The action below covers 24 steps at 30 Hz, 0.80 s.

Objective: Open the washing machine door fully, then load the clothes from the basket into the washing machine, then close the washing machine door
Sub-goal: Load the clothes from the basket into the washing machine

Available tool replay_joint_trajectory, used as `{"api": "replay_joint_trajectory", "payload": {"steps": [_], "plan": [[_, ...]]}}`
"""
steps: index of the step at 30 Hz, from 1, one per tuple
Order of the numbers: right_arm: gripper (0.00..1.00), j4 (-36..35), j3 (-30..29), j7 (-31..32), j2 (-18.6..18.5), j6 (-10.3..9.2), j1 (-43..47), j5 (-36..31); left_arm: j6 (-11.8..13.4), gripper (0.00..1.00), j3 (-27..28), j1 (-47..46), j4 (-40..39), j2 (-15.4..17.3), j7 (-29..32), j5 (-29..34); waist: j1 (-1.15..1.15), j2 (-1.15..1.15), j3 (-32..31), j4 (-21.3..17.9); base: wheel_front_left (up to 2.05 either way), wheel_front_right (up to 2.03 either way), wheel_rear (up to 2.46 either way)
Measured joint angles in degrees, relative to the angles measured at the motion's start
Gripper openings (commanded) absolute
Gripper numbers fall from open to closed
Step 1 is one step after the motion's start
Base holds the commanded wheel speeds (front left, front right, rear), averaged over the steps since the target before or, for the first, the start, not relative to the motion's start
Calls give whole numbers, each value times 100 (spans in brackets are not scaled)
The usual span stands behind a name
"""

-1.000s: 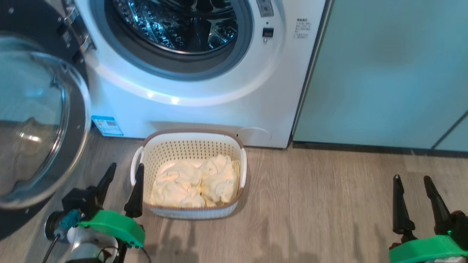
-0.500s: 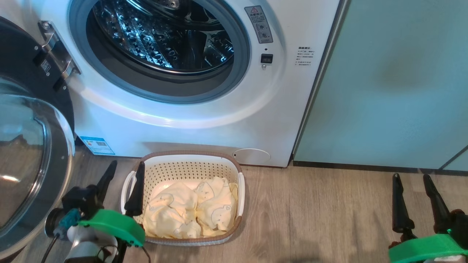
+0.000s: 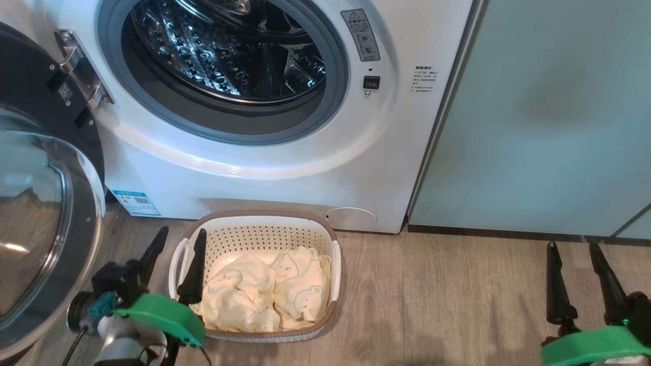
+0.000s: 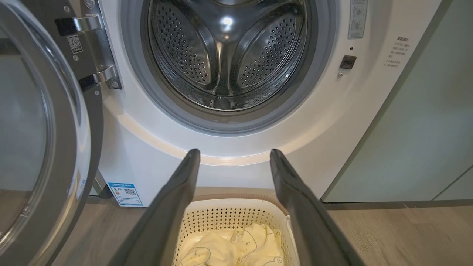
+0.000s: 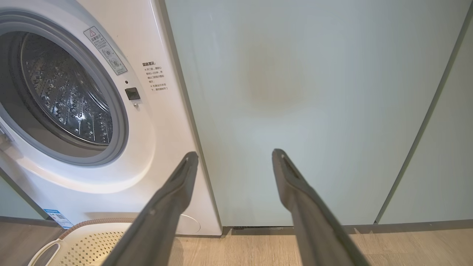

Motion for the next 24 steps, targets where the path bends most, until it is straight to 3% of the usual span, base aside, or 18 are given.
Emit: {"api": "replay_joint_trajectory", "payload": {"steps": [15,24], "plan": [[100,-11,32,0,0,0,-3,-2,-60,100,-539,-336,396,-33,24,-41,0,0,125,-82,0,0,0],[100,-133,78,0,0,0,-264,0,-159,100,-1267,-1168,1539,-193,118,-326,1,0,574,-224,0,0,0]]}}
